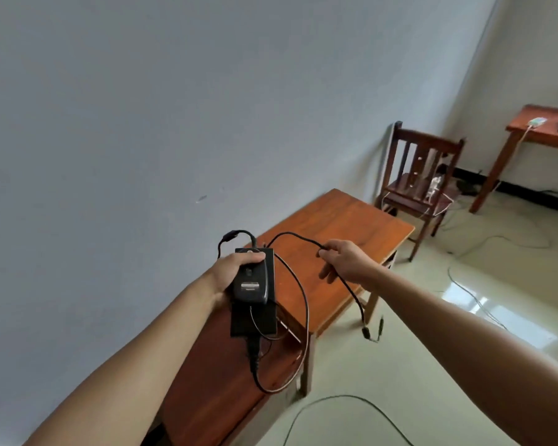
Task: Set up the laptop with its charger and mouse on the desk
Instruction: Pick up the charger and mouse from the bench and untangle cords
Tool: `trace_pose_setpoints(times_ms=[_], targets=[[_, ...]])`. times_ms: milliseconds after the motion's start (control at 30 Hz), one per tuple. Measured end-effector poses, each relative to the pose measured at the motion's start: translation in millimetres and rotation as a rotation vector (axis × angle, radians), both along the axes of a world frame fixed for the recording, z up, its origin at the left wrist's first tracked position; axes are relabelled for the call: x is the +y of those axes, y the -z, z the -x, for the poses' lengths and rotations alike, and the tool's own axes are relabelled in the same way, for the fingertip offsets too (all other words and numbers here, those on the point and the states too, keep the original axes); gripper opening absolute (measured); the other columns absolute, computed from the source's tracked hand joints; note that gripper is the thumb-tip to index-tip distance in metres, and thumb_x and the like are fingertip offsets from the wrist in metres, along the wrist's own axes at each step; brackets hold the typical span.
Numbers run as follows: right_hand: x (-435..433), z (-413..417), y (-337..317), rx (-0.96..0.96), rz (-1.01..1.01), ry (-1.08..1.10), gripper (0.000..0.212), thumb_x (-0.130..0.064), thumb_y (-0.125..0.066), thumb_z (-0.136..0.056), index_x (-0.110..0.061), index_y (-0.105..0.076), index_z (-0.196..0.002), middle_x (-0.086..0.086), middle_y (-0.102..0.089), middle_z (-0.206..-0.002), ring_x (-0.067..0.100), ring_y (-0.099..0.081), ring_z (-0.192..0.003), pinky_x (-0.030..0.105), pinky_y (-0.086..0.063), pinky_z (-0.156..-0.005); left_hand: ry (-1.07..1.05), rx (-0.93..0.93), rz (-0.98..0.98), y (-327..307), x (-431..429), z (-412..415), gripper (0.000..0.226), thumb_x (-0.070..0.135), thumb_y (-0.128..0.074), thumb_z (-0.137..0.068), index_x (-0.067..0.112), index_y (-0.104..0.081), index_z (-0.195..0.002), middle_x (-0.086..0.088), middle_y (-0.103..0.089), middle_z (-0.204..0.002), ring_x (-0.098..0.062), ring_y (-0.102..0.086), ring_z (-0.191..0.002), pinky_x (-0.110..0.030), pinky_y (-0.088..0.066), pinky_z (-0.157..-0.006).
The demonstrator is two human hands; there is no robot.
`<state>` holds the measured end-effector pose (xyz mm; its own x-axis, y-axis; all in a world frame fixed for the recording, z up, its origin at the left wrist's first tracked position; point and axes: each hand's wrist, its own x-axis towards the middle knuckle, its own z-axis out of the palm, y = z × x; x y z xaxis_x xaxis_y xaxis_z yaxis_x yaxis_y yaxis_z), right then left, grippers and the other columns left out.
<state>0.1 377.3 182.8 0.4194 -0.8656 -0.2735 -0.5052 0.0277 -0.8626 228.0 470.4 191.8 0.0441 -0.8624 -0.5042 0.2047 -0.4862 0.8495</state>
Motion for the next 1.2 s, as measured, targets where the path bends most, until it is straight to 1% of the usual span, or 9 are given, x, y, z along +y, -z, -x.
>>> trace_pose_setpoints(times_ms=[167,333,467,567,667,800,1033,1133,1200], targets=[[-29.7,85.9,30.5,0.163,0.162,0.178,0.02,-0.029,-0.049,-0.096,-0.017,-0.065,-0.092,0.001,-0.062,-0.074,0.02,-0.058,-0.068,0.034,-0.048,-0.064,0.133,-0.136,0.016,-3.0,-57.9,94.3,0.034,0.018,-0.076,-0.074,0.0,-0.061,-0.098,-0.021,-0.064,-0.087,-0.03,-0.065,-0.066,-0.036,-0.054,-0.059],[-61.5,187.0,43.3,0.182,0.215,0.302,0.022,-0.026,-0.05,-0.095,-0.017,-0.064,-0.081,0.004,-0.064,-0.082,0.023,-0.059,-0.078,0.034,-0.048,-0.069,0.277,-0.235,0.014,11.8,-116.6,196.0,0.084,0.028,-0.086,-0.053,-0.008,-0.051,-0.121,-0.026,-0.066,-0.097,-0.035,-0.068,-0.074,-0.041,-0.056,-0.065],[-86.6,262.6,51.5,0.191,0.182,0.336,0.028,-0.024,-0.05,-0.096,-0.017,-0.062,-0.071,0.001,-0.059,-0.072,0.018,-0.056,-0.067,0.029,-0.043,-0.057,0.36,-0.213,-0.001,20.3,-156.6,281.2,0.074,0.025,-0.084,-0.058,-0.009,-0.055,-0.116,-0.025,-0.067,-0.094,-0.034,-0.068,-0.074,-0.039,-0.055,-0.063],[-102.6,313.0,55.5,0.208,0.152,0.367,0.032,-0.022,-0.05,-0.096,-0.01,-0.059,-0.068,0.002,-0.054,-0.066,0.018,-0.051,-0.063,0.028,-0.036,-0.055,0.428,-0.197,-0.036,25.5,-184.0,331.2,0.042,0.018,-0.077,-0.075,-0.005,-0.061,-0.107,-0.022,-0.066,-0.09,-0.032,-0.066,-0.072,-0.036,-0.055,-0.063],[-128.7,370.4,57.7,0.268,0.119,0.442,0.03,-0.021,-0.049,-0.098,-0.001,-0.066,-0.082,0.004,-0.056,-0.071,0.012,-0.046,-0.058,0.021,-0.034,-0.047,0.489,-0.171,-0.068,30.7,-223.5,379.6,0.031,0.017,-0.073,-0.079,-0.002,-0.062,-0.101,-0.022,-0.065,-0.09,-0.032,-0.064,-0.073,-0.036,-0.055,-0.066],[-176.5,431.3,67.4,0.311,0.131,0.559,0.031,-0.025,-0.05,-0.095,-0.002,-0.067,-0.083,0.008,-0.062,-0.073,0.023,-0.053,-0.067,0.028,-0.037,-0.056,0.577,-0.11,-0.107,42.3,-284.9,432.6,0.017,0.017,-0.067,-0.084,0.002,-0.063,-0.091,-0.016,-0.065,-0.078,-0.027,-0.063,-0.061,-0.03,-0.055,-0.059],[-298.1,531.6,71.9,0.396,0.126,0.743,0.038,-0.025,-0.049,-0.092,-0.011,-0.051,-0.057,0.004,-0.054,-0.061,0.026,-0.051,-0.067,0.032,-0.035,-0.055,0.759,-0.036,-0.12,57.4,-443.8,537.2,0.013,0.017,-0.062,-0.086,0.004,-0.063,-0.09,-0.013,-0.068,-0.077,-0.025,-0.066,-0.063,-0.031,-0.056,-0.064],[-351.9,577.1,60.9,0.404,0.09,0.829,0.033,-0.028,-0.048,-0.093,-0.008,-0.066,-0.074,0.011,-0.064,-0.082,0.029,-0.057,-0.081,0.032,-0.039,-0.064,0.842,0.008,-0.123,48.3,-519.0,583.4,0.023,0.018,-0.066,-0.083,0.002,-0.063,-0.099,-0.019,-0.066,-0.091,-0.031,-0.066,-0.077,-0.039,-0.055,-0.077],[-383.9,607.8,53.8,0.395,0.102,0.903,0.033,-0.03,-0.049,-0.092,-0.008,-0.067,-0.077,0.012,-0.066,-0.088,0.029,-0.059,-0.083,0.034,-0.046,-0.071,0.888,-0.005,-0.106,39.1,-565.6,614.8,0.027,0.018,-0.065,-0.084,0.002,-0.061,-0.104,-0.018,-0.065,-0.09,-0.028,-0.066,-0.07,-0.035,-0.056,-0.07]])
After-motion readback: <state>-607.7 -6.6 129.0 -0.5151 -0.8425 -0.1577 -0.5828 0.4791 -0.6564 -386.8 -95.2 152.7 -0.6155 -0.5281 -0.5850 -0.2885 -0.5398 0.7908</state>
